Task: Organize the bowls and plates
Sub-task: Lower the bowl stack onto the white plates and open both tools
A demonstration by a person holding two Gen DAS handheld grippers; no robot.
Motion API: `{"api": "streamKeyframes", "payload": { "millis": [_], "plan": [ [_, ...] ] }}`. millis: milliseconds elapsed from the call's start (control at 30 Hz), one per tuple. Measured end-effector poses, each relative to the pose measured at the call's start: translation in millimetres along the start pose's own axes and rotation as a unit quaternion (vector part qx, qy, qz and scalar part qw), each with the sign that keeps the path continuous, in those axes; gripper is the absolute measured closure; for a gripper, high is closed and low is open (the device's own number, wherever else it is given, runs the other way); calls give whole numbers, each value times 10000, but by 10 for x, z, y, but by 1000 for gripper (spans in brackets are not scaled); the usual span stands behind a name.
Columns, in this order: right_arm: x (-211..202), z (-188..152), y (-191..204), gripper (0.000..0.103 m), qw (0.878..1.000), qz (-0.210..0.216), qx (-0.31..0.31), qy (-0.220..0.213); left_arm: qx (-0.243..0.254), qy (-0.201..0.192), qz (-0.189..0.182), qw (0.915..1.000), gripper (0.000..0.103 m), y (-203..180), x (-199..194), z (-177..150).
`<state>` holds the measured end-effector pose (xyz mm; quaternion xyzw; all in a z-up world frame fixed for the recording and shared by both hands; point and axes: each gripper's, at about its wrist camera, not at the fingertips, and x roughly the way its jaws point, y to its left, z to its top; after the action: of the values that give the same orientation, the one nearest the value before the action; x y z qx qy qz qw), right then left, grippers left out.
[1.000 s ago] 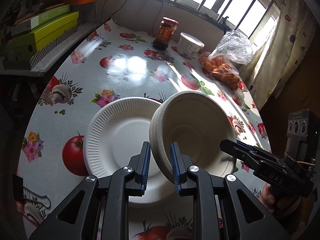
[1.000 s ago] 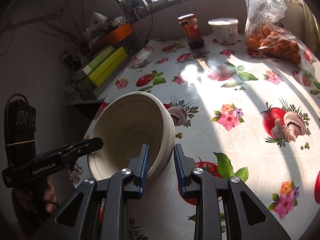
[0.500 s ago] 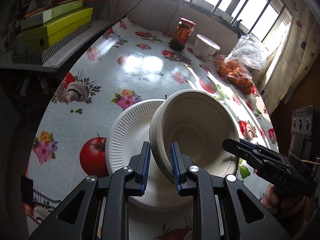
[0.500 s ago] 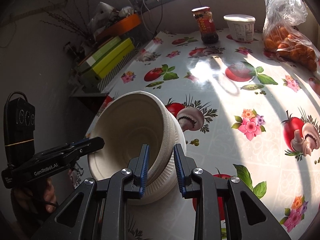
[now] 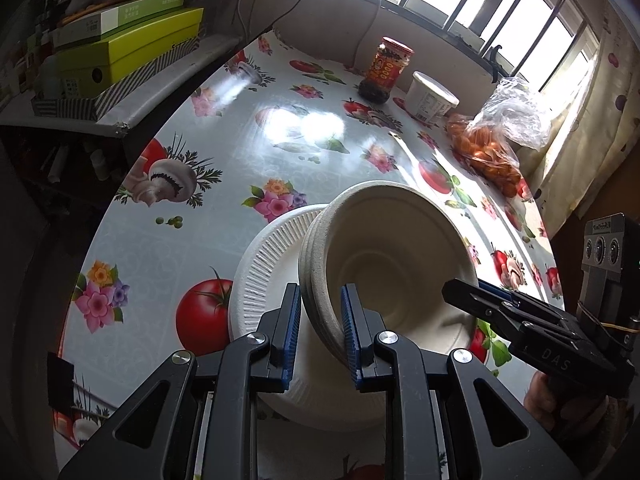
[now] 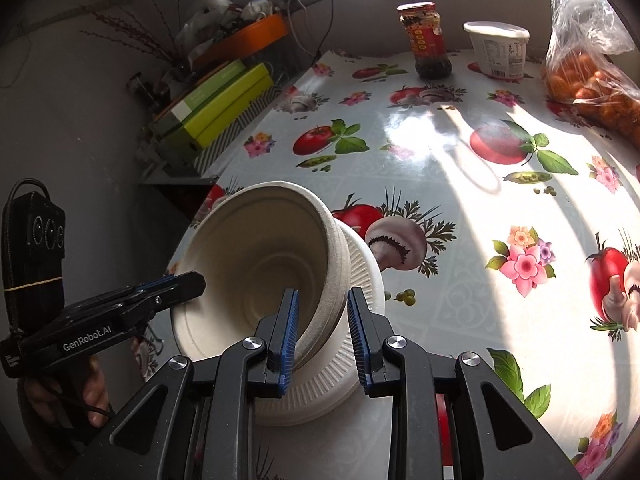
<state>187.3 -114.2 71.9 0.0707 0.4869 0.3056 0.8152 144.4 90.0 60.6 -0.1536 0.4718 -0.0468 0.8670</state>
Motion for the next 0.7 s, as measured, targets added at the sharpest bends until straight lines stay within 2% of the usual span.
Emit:
{"api": "streamKeyframes", "payload": {
  "millis": [433, 567, 700],
  "plan": [
    [-2, -1, 2, 75, 10000, 30, 27, 2, -16, 6, -12, 10000, 81, 8, -3, 7],
    [-20, -7, 4, 60, 9999, 84, 61, -29, 15, -12, 6, 10000, 80, 6, -10, 8],
    [-44, -18, 16, 58, 9999, 78, 50, -63, 16, -76, 25, 10000, 79, 17, -48, -1]
  ]
}}
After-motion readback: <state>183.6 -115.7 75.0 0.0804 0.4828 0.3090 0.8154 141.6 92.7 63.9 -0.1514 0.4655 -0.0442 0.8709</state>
